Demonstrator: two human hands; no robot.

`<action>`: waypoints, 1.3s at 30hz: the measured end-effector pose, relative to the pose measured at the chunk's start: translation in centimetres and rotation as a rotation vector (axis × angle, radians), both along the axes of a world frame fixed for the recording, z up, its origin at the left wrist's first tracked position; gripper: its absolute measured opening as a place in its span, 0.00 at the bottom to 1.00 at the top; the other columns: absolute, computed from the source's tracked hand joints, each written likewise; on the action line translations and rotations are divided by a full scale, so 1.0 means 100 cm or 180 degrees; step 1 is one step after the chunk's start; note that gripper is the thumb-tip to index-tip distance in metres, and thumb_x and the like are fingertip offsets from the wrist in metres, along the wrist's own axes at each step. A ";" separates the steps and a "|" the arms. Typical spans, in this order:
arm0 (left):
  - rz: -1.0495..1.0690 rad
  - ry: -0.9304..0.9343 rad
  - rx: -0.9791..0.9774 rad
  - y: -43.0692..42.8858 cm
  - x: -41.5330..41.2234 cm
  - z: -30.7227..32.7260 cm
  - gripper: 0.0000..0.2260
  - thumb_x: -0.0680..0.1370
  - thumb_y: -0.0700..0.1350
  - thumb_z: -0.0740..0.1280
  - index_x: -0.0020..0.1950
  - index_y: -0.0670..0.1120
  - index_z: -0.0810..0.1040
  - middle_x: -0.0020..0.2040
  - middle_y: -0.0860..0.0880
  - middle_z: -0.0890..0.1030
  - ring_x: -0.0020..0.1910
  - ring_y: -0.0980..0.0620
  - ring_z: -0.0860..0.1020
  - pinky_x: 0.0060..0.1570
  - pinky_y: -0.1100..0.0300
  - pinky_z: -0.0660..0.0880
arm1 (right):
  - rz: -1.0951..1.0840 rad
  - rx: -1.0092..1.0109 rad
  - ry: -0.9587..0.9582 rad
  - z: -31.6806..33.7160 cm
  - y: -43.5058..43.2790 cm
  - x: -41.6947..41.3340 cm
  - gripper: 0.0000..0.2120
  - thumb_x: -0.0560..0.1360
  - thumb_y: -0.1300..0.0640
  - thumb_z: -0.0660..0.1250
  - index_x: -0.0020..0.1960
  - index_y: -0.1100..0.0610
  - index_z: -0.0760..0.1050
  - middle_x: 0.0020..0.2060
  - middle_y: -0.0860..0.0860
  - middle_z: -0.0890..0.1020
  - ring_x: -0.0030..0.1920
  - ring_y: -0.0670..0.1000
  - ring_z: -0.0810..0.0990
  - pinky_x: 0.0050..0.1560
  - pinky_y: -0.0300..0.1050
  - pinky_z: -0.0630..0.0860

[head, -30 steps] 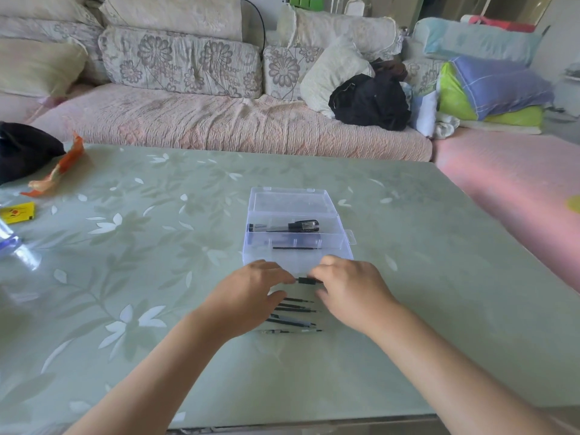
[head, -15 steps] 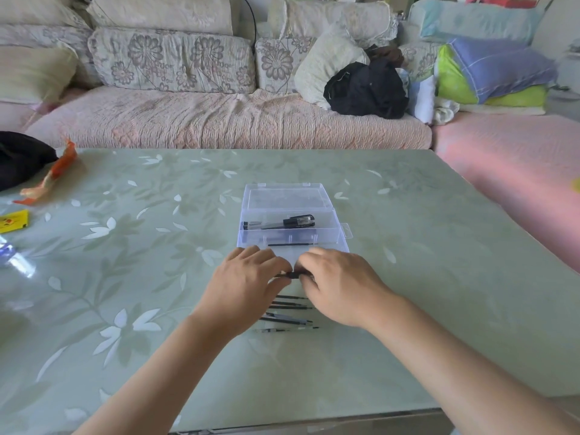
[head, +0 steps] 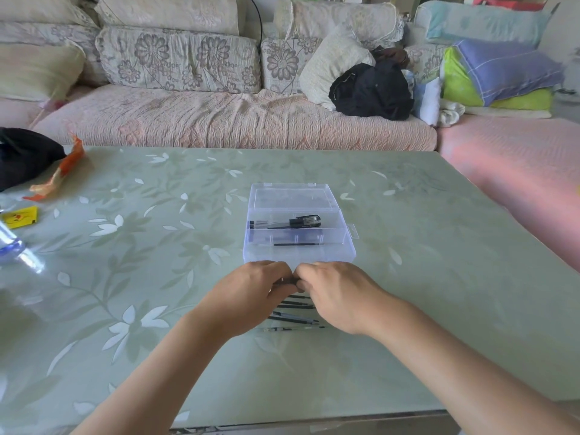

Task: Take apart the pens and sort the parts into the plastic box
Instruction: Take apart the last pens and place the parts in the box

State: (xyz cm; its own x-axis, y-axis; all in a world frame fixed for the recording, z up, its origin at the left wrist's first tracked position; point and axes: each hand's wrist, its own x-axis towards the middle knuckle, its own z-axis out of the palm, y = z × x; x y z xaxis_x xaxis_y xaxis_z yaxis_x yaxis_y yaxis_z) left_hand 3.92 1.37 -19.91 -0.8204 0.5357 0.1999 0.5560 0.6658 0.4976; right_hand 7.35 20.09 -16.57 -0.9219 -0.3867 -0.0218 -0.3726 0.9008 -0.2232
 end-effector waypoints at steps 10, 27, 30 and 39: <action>-0.0060 0.0029 0.0024 -0.002 0.002 0.006 0.07 0.80 0.53 0.63 0.44 0.55 0.77 0.33 0.53 0.74 0.33 0.52 0.72 0.32 0.61 0.67 | 0.0031 -0.0108 -0.0089 0.004 0.000 -0.001 0.11 0.82 0.53 0.52 0.50 0.56 0.71 0.33 0.49 0.72 0.37 0.56 0.72 0.35 0.47 0.62; 0.0262 -0.0106 -0.0370 -0.010 -0.004 0.006 0.04 0.80 0.53 0.63 0.51 0.57 0.77 0.43 0.57 0.79 0.35 0.60 0.73 0.34 0.64 0.69 | -0.0295 -0.0415 -0.0402 -0.009 0.034 -0.001 0.12 0.80 0.60 0.53 0.57 0.47 0.70 0.52 0.44 0.70 0.48 0.47 0.74 0.51 0.44 0.72; 0.0293 -0.0109 -0.0388 -0.010 -0.003 0.008 0.04 0.80 0.53 0.63 0.53 0.59 0.75 0.43 0.57 0.79 0.34 0.62 0.73 0.32 0.66 0.66 | -0.0322 -0.0290 -0.0269 -0.013 0.045 -0.004 0.11 0.81 0.59 0.57 0.56 0.46 0.74 0.50 0.42 0.68 0.45 0.45 0.74 0.49 0.41 0.71; 0.0271 -0.0137 -0.0482 -0.006 0.000 0.006 0.03 0.80 0.54 0.63 0.52 0.58 0.75 0.44 0.59 0.78 0.35 0.61 0.73 0.36 0.65 0.69 | -0.0273 -0.0106 0.0108 -0.017 0.053 -0.003 0.18 0.76 0.54 0.66 0.64 0.42 0.72 0.49 0.40 0.77 0.44 0.41 0.68 0.47 0.38 0.68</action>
